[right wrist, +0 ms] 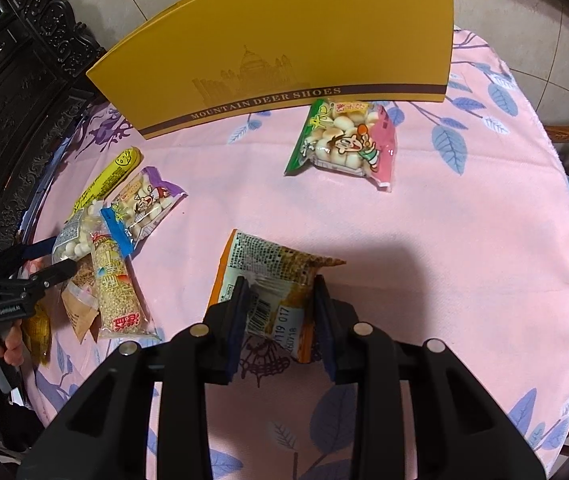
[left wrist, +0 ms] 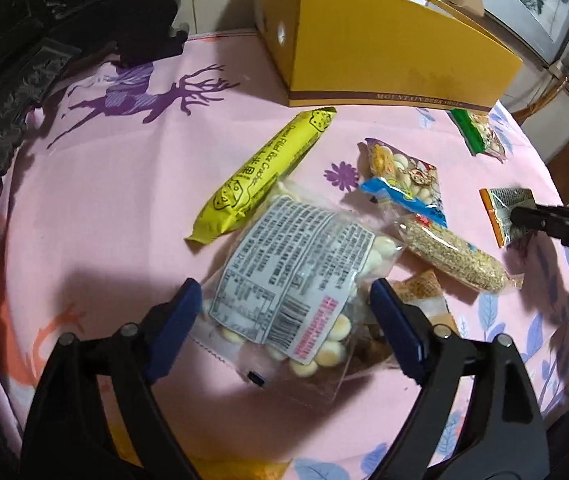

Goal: Organize snacks
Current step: 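Grasp the orange-edged snack bag with the right gripper while the left grasps the clear candy bag, then drop the orange bag into the yellow box with the right gripper while the left drops the candy bag in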

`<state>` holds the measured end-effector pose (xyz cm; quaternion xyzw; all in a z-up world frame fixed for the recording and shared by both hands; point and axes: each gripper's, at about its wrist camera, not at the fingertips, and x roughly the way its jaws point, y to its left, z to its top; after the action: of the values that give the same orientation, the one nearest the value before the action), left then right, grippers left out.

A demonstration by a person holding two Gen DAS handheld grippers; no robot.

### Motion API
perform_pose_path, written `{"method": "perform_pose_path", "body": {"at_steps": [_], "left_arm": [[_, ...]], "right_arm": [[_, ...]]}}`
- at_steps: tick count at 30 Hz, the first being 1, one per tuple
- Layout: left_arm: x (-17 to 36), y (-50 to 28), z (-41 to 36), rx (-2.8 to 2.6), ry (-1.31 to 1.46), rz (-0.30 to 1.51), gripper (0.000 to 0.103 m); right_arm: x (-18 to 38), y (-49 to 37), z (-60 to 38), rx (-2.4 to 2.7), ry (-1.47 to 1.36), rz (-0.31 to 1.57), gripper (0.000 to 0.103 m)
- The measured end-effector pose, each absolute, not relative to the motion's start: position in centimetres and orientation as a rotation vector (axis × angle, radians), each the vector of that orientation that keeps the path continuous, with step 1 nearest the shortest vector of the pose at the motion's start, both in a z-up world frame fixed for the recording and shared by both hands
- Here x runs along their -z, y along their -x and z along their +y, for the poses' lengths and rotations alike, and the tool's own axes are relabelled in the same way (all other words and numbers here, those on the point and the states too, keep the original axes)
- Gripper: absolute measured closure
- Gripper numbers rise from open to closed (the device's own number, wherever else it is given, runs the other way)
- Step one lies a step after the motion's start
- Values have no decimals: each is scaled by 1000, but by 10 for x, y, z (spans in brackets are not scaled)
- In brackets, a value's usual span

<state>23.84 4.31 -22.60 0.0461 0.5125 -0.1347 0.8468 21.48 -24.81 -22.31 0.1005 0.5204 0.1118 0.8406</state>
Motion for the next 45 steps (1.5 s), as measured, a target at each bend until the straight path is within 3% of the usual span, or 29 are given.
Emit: {"method": "perform_pose_path", "body": {"at_steps": [6,17,22,26,32,39,45], "left_arm": [[223,-235,32,276,-166,1040,27],[239,-262,29,354,-169,1087,21],[237,-257,20,341,-214,1059,38],[237,-249,24,317,-189,1057,40],[240,-246,22,296,-190,1063,37],[233,-242,23,258,-195,1068,50],[204,-229,28,217,-203,1017,51]], "right_arm": [[223,-214,-249,-240,-214,1101,70],[223,-215,-249,-251,-210,1110,70],[223,-213,-248,-248,-214,1102,70],[223,-213,-248,-250,-211,1104,70],[223,-214,-248,-253,-204,1108,70],[220,-214,-253,-270,-260,1113,75],[200,-205,-256,-290,-259,1074,78]]}}
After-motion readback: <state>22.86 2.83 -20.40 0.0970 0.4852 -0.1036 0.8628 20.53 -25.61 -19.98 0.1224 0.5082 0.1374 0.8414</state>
